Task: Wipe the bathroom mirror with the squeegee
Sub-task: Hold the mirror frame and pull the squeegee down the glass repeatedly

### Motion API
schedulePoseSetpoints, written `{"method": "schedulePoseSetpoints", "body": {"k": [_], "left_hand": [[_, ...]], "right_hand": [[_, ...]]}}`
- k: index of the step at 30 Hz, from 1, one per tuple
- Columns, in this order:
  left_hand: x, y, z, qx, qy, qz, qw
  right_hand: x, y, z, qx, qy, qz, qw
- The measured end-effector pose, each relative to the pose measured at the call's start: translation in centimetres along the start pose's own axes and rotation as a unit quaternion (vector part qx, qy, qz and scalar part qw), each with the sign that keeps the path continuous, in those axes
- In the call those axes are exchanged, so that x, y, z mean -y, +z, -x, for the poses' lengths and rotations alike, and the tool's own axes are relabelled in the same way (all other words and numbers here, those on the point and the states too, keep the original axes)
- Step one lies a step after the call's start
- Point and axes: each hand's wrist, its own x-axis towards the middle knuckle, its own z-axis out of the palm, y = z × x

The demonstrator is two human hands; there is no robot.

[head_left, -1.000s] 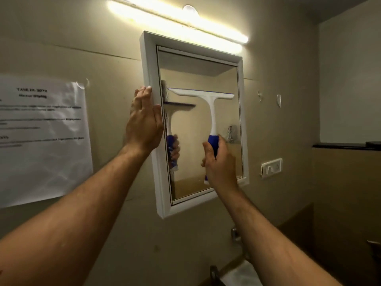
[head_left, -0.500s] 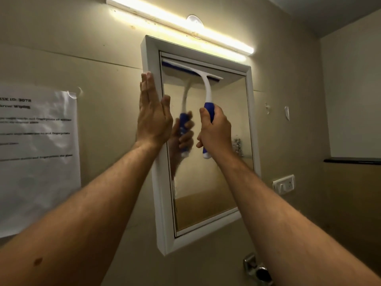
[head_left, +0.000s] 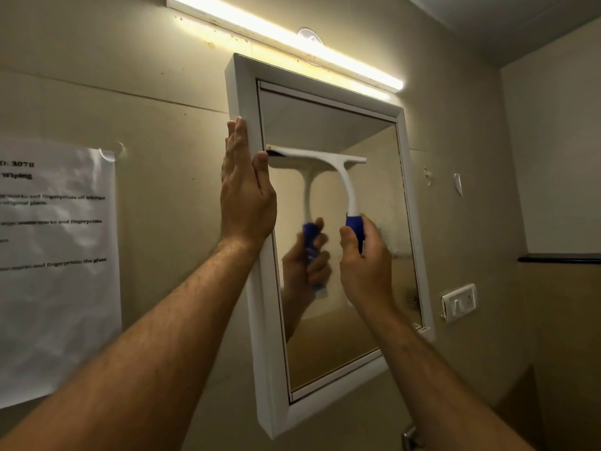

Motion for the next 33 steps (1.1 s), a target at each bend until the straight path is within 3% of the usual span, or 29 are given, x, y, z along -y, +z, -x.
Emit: {"method": "schedulePoseSetpoints", "body": {"k": [7, 16, 25, 33], "left_hand": [[0.2, 0.0, 0.1, 0.004, 0.005, 0.004, 1.000], [0.1, 0.0, 0.2, 0.003, 0.008, -0.014, 1.000], [0.3, -0.2, 0.3, 0.017, 0.015, -0.020, 1.000], [0.2, 0.0, 0.3, 0.007, 0.009, -0.023, 1.000]], "right_hand": [[4.4, 1.9, -5.0, -0.021, -0.022, -0.005, 1.000], [-0.4, 0.5, 1.6, 0.013, 0.031, -0.010, 0.999], [6.1, 1.5, -6.0, -0.061, -0.064, -0.031, 0.996], [3.0, 0.5, -3.0, -0.038, -0.045, -0.051, 0.997]]}}
